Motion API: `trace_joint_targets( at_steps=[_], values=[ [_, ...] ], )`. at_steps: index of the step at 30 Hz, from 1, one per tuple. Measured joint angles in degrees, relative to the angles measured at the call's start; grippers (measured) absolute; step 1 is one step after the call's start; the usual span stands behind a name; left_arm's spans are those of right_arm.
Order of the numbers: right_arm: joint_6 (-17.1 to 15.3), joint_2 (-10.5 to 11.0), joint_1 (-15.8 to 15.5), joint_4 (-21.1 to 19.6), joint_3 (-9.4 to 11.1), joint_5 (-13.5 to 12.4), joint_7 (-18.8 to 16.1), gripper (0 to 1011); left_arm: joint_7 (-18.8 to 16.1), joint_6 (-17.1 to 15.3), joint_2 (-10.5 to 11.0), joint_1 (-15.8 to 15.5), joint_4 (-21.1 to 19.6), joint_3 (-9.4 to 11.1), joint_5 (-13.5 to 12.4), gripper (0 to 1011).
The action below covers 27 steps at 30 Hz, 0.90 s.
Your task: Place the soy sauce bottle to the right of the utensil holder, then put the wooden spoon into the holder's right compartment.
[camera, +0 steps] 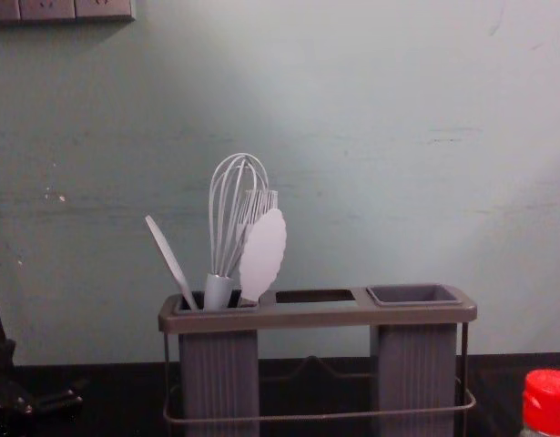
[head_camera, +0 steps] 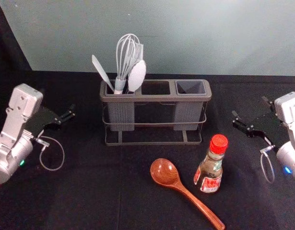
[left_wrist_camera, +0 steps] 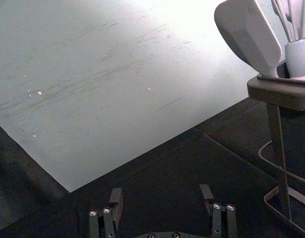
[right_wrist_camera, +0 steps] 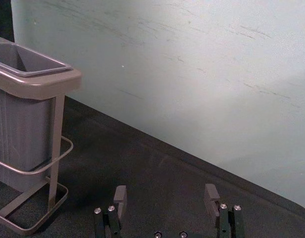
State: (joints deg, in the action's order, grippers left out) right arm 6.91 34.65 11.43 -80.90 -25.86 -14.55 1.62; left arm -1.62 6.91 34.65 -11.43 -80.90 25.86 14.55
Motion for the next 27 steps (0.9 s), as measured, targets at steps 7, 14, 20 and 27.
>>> trace_joint_targets(
  at_steps=[7,14,20,27],
  values=[
    [0.0,0.0,0.0,0.0,0.0,0.0,0.0,1003,0.0,0.0,0.0,0.0,0.0,0.0,0.0,1011],
    [0.0,0.0,0.0,0.0,0.0,0.0,0.0,1003,0.0,0.0,0.0,0.0,0.0,0.0,0.0,1011],
    [0.53,0.03,-0.69,-0.21,0.58,-0.06,-0.01,1003,0.0,0.0,0.0,0.0,0.0,0.0,0.0,1011],
    [2.32,2.12,-6.0,-4.5,3.36,-1.31,-0.5,1003,0.0,0.0,0.0,0.0,0.0,0.0,0.0,1011]
  ],
)
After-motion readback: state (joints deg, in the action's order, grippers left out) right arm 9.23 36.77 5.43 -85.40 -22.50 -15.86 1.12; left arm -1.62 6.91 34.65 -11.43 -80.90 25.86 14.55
